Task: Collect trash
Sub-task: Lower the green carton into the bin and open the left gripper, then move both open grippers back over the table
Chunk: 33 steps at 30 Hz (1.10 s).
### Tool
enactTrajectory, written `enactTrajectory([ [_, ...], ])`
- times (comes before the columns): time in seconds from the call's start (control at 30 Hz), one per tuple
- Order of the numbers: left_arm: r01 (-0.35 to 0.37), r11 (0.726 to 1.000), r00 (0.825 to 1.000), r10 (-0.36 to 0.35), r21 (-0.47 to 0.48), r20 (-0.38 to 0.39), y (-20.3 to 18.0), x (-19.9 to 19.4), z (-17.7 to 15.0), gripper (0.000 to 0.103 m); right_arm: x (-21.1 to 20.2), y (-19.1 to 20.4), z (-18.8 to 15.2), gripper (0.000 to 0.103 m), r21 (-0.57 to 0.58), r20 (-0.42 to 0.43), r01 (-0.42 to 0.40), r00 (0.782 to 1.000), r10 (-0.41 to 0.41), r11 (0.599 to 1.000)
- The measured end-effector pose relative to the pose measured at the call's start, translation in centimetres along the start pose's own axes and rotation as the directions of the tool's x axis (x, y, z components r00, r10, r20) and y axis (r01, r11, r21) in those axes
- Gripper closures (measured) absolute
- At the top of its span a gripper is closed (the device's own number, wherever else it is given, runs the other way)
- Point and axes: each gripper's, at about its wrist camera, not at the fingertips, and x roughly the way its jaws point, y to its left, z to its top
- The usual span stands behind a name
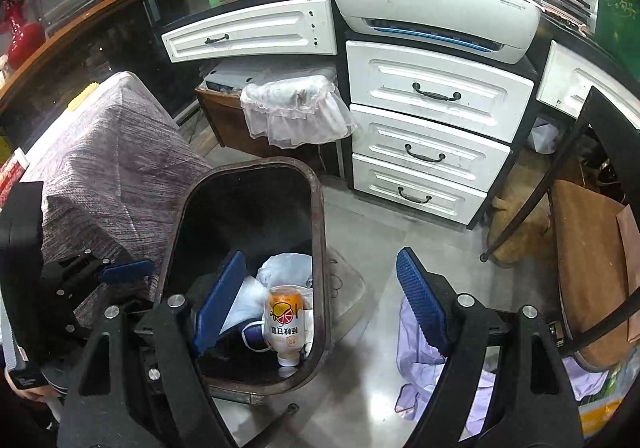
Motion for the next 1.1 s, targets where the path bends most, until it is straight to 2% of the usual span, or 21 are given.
enactTrajectory([
  [0.2, 0.018, 1.0, 0.999, -0.018, 0.001, 0.046, 0.0, -2.2, -0.1, 0.023, -1.0, 0.7, 0.6, 0.024, -0.001, 0.031, -0.029, 0.999, 0.029, 1.0],
  [0.27, 0.027, 1.0, 0.997, -0.027, 0.002, 0.072, 0.1, -3.6, -0.1, 0.022, -1.3, 1.1, 0.8, 0.018, -0.001, 0.038, -0.053, 0.998, 0.053, 0.999],
  [0.33, 0.037, 0.999, 0.995, -0.037, 0.005, 0.094, 0.2, -4.9, -0.2, 0.02, -1.6, 1.5, 1.0, 0.017, -0.002, 0.047, -0.072, 0.996, 0.072, 0.997],
  [0.57, 0.053, 0.999, 0.98, -0.052, -0.002, 0.193, 2.0, -10.6, -0.6, 0.013, -2.3, 4.2, 2.2, 0.017, -0.035, 0.062, -0.15, 0.987, 0.152, 0.988],
  [0.83, 0.023, 0.998, 0.969, -0.007, -0.061, 0.249, 6.0, -14.8, -1.9, 0.01, -2.0, 9.8, 3.3, 0.017, -0.124, 0.027, -0.254, 0.966, 0.259, 0.959],
  [0.93, 0.015, 0.996, 0.967, 0.007, -0.085, 0.256, 7.7, -15.9, -2.5, 0.009, -1.8, 13.0, 3.7, 0.016, -0.178, 0.005, -0.304, 0.951, 0.309, 0.936],
  [1.1, -0.05, 0.994, 0.965, 0.072, -0.093, 0.252, 11.3, -18.3, -4.0, 0.009, -1.7, 18.1, 4.0, 0.016, -0.263, -0.041, -0.375, 0.925, 0.378, 0.889],
])
